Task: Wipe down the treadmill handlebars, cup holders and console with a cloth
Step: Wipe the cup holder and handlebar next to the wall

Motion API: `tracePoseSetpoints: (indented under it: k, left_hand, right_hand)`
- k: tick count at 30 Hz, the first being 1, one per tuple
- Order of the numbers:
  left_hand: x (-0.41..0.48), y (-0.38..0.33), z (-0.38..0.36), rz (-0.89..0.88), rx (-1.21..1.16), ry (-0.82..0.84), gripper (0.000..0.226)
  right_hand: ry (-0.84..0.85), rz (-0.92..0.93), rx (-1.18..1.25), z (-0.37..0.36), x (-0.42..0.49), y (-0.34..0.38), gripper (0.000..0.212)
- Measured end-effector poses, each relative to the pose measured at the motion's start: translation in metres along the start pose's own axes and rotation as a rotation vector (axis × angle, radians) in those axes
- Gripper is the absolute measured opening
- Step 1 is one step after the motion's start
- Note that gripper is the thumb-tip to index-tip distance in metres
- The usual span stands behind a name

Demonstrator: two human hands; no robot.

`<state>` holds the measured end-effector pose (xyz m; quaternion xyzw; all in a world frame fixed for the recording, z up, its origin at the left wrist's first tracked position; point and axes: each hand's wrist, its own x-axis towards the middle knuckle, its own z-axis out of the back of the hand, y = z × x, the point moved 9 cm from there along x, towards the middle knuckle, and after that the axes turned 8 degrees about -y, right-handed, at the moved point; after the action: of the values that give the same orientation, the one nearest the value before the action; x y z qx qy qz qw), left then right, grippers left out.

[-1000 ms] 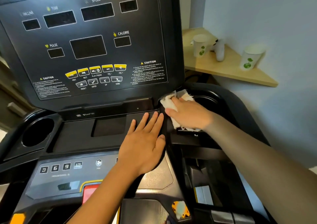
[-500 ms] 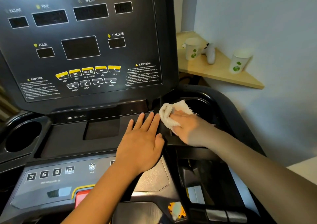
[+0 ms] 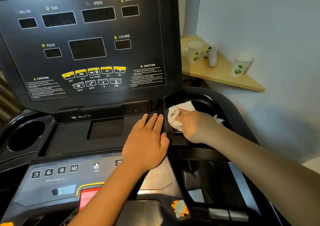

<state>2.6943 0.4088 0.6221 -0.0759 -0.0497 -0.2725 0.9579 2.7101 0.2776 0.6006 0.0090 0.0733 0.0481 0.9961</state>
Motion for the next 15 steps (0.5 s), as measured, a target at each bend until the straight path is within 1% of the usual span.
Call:
tracePoseSetpoints:
  k: [3, 5, 9, 12, 15]
  left_hand:
    - [-0.001, 0.001, 0.001, 0.002, -0.001, -0.003, 0.073]
    - [-0.001, 0.001, 0.001, 0.007, -0.016, -0.012, 0.070]
    - [0.001, -0.001, 0.005, 0.008, -0.037, -0.044, 0.065]
    - [0.000, -0.004, 0.011, -0.011, -0.103, -0.090, 0.059]
    - [0.000, -0.011, 0.015, -0.084, -0.100, -0.132, 0.057]
  right_hand:
    - [0.017, -0.070, -0.073, 0.007, 0.023, -0.008, 0.059]
    - [0.005, -0.097, -0.075, 0.012, 0.040, -0.010, 0.063]
    - [-0.072, -0.184, 0.002, 0.021, 0.055, -0.013, 0.057]
    - [-0.031, -0.105, 0.023, 0.007, 0.049, -0.010, 0.050]
    - [0.091, -0.003, -0.002, -0.006, 0.023, -0.004, 0.042]
